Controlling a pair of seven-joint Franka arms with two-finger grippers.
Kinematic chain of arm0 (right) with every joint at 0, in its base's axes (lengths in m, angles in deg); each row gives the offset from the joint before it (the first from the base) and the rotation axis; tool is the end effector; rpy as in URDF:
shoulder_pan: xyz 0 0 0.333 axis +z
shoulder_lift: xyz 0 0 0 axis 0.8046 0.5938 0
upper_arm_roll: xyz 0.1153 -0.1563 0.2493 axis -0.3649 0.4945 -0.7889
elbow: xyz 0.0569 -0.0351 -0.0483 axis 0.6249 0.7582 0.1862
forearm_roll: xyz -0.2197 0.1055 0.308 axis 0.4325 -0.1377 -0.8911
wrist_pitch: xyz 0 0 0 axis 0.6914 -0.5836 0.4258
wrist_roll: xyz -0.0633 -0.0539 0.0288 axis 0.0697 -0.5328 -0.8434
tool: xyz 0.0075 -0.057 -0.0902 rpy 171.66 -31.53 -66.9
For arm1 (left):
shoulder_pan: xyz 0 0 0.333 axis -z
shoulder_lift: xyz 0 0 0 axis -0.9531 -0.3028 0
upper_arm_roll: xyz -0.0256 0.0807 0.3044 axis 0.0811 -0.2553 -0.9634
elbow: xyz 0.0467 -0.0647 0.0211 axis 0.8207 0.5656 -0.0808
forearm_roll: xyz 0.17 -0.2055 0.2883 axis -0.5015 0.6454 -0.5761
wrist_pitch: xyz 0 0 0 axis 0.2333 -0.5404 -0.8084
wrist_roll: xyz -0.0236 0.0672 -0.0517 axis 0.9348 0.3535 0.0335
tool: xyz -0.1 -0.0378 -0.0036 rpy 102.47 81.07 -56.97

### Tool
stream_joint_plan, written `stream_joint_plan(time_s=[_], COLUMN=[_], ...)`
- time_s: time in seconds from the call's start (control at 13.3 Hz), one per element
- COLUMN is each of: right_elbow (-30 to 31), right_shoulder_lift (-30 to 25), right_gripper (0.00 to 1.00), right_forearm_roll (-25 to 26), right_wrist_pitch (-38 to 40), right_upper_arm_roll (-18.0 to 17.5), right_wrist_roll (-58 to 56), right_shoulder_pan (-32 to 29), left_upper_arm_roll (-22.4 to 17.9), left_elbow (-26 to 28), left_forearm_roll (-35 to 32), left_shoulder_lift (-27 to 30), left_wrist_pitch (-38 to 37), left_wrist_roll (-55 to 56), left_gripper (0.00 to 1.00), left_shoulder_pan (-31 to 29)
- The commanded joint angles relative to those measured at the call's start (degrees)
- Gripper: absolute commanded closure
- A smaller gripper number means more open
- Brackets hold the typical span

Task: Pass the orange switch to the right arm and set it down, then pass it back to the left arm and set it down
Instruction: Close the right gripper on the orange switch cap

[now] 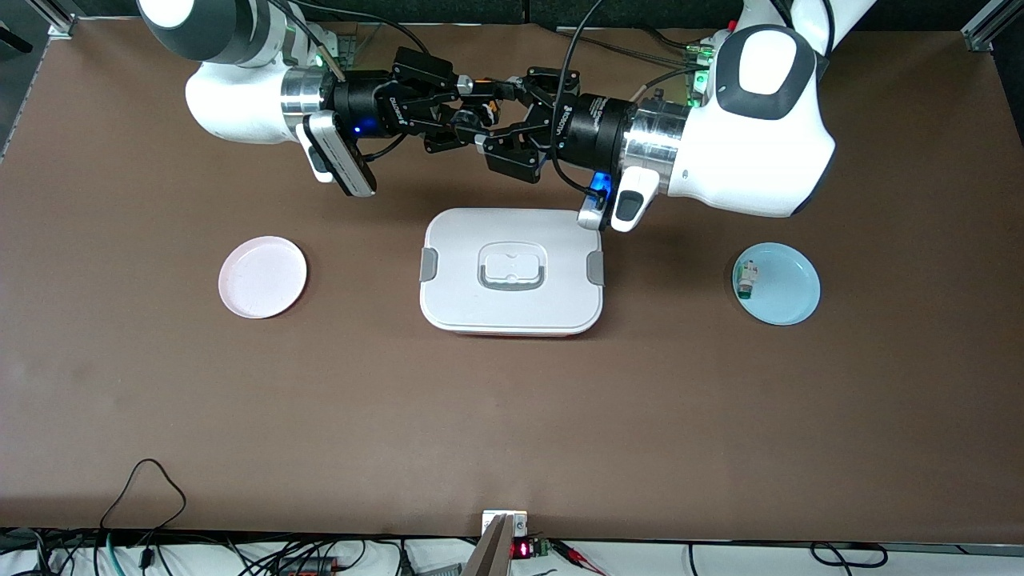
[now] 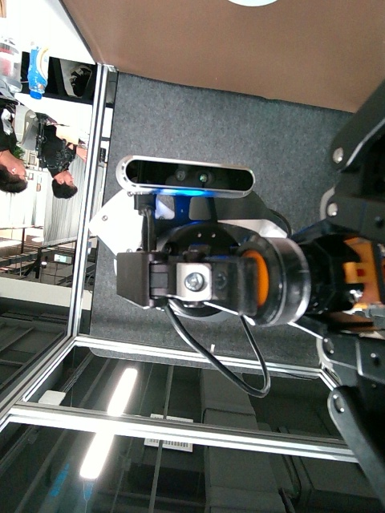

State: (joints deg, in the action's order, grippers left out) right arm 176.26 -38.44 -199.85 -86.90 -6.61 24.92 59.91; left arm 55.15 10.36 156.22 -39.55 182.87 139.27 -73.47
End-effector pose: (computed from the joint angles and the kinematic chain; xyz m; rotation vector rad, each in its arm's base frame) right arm 0.4824 0.3421 0.5337 -1.4452 -0.0410 -0.1877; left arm 0.5647 -0.3896 0.5869 1.6262 1.0126 -1.2821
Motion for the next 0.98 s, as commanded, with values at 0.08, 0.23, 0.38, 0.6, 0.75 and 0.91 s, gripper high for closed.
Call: stream_joint_plan(time_s=[0.08, 0.23, 0.38, 0.6, 0.75, 0.91], right_elbow=[-0.32, -0.32, -0.32, -0.14, 0.21, 0.65], right_shoulder_lift=[-0.97, -0.97, -1.06, -1.5, -1.76, -1.85], right_gripper=[0.66, 0.67, 0.68, 0.68, 0.68, 0.68], right_forearm_roll=[-0.9, -0.81, -0.64, -0.38, -0.29, -0.11], right_wrist_pitch=[-0.25, -0.25, -0.16, -0.16, -0.25, -0.16], right_upper_arm_roll=[-0.11, -0.11, -0.11, -0.11, -0.02, -0.02], right_wrist_roll=[0.01, -0.08, -0.08, -0.17, -0.6, -0.7], right_shoulder_pan=[-0.53, -0.53, -0.53, -0.62, -0.62, -0.62], left_upper_arm_roll=[0.11, 0.11, 0.02, 0.11, 0.02, 0.02], left_elbow=[-0.89, -0.89, -0.89, -0.89, -0.71, -0.89], left_forearm_roll=[0.5, 0.5, 0.5, 0.5, 0.06, -0.46], left_shoulder_lift=[-0.68, -0.68, -0.68, -0.6, -0.42, -0.68], left_wrist_pitch=[-0.45, -0.45, -0.45, -0.45, -0.54, -0.36], left_wrist_roll=[1.14, 1.14, 1.23, 1.23, 0.79, 0.27], left_gripper=[0.0, 0.0, 0.0, 0.0, 0.0, 0.0], left_shoulder_pan=[-0.13, -0.13, -0.13, -0.13, -0.66, -0.84])
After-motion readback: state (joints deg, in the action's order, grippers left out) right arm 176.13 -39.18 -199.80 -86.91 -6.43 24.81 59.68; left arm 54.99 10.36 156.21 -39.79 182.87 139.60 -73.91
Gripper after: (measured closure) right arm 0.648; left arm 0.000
